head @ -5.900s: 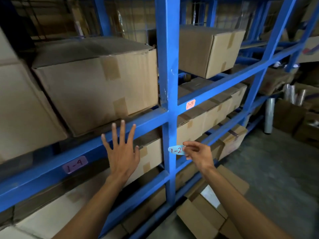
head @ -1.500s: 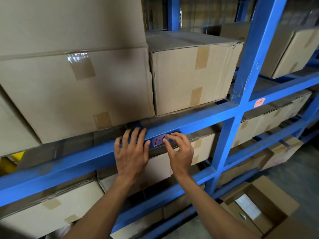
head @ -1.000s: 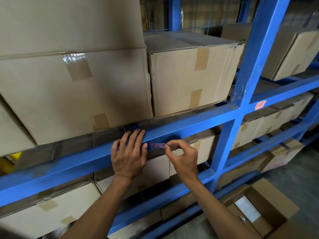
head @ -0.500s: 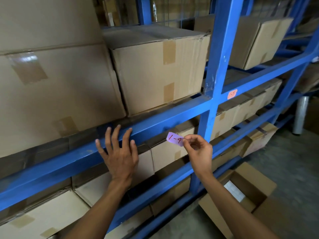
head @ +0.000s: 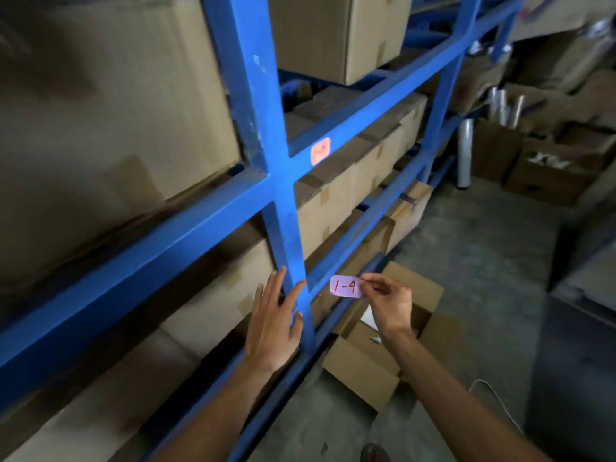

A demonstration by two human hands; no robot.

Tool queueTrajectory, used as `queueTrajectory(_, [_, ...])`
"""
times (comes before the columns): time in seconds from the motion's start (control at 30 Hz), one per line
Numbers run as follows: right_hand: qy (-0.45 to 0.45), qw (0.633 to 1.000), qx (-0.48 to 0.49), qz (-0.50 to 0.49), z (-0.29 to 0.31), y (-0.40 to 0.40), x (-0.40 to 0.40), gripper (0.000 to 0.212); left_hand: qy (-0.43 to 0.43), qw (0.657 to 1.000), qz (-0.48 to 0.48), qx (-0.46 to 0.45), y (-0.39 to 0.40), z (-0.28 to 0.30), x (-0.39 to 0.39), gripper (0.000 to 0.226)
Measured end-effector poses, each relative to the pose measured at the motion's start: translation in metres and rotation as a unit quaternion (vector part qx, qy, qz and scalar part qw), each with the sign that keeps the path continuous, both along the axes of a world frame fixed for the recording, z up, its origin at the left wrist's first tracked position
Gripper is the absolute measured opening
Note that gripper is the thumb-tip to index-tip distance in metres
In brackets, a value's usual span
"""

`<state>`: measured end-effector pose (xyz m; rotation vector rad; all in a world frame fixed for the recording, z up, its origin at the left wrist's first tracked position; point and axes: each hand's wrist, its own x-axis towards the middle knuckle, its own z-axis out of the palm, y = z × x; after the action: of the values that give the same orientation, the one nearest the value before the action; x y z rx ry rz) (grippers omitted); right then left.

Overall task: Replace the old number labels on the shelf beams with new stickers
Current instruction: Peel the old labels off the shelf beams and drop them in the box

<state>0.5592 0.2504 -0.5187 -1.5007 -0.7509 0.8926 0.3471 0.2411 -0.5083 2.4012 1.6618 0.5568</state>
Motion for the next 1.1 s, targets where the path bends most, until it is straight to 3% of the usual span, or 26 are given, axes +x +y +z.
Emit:
queueTrajectory(0.27, [0.014,0.991,-0.124,-0.047,-0.091,0.057,0.076,0.010,0.032,0.995,-0.028,-0.089,0.097,-0.096,0.072,0.047])
queueTrajectory(0.43, [-0.011,0.974,-0.215,-0.066,-0.167,0.083,0.118,0.015,0.068,0.983,-0.033,-0.167,0.156,-0.158,0.101,0.052])
queueTrajectory(0.63, [-0.001,0.955,-0.280,-0.094,-0.258,0.109,0.157,0.023,0.143,0.968,-0.091,-0.186,0.222,-0.222,0.125,0.071])
queueTrajectory(0.83, [0.027,0.935,-0.340,-0.099,-0.334,0.117,0.173,0.016,0.268,0.953,-0.120,-0.078,0.262,-0.256,0.134,0.080])
queueTrajectory(1.1, [0.023,0.915,-0.385,-0.116,-0.390,0.144,0.185,0.019,0.304,0.945,-0.119,-0.021,0.264,-0.274,0.134,0.072])
